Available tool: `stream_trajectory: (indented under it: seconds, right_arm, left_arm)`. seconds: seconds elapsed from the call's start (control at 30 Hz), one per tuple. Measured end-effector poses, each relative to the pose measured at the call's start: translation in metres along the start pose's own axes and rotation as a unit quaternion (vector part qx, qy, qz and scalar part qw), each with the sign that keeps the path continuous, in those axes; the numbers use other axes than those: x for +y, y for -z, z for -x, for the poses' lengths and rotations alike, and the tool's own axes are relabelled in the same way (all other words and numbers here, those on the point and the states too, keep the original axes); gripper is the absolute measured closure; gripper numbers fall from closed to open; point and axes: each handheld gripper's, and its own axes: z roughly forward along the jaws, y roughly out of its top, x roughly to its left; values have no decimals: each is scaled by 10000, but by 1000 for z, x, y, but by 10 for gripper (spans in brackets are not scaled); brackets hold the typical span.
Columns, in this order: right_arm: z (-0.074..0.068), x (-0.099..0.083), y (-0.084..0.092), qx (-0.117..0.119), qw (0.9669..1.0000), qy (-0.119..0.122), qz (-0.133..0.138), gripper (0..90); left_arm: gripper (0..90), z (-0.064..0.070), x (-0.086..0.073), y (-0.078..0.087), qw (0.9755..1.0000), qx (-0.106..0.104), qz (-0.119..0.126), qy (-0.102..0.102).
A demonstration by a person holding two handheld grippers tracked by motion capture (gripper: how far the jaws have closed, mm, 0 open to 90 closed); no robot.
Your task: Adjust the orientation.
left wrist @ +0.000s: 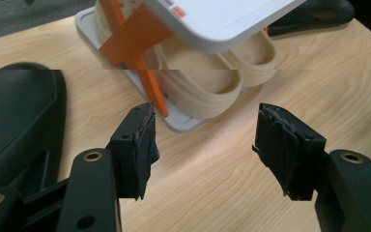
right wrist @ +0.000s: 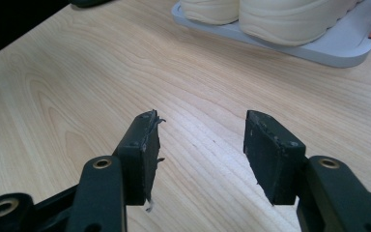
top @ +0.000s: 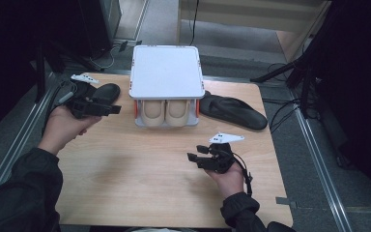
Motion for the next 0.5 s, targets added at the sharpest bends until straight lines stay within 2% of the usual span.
stream_trajectory:
  seconds: [0.13, 0.33, 0.4, 0.5]
  right_arm:
    - [-2, 2, 0, -45, 9999, 52, 129, 477]
    - [2, 3, -1, 3, 9998, -62, 191, 481]
    - [2, 3, -2, -6, 9998, -101, 186, 483]
    - [3, 3, -3, -17, 9998, -99, 170, 483]
  left_arm:
    - [406, -8, -12, -3, 9999, 20, 16, 146]
    - [435, -23, -29, -9, 9990, 174, 10, 403]
    - [441, -28, -34, -12, 9987, 144, 20, 483]
    - [467, -32, -38, -16, 9987, 78, 1, 497]
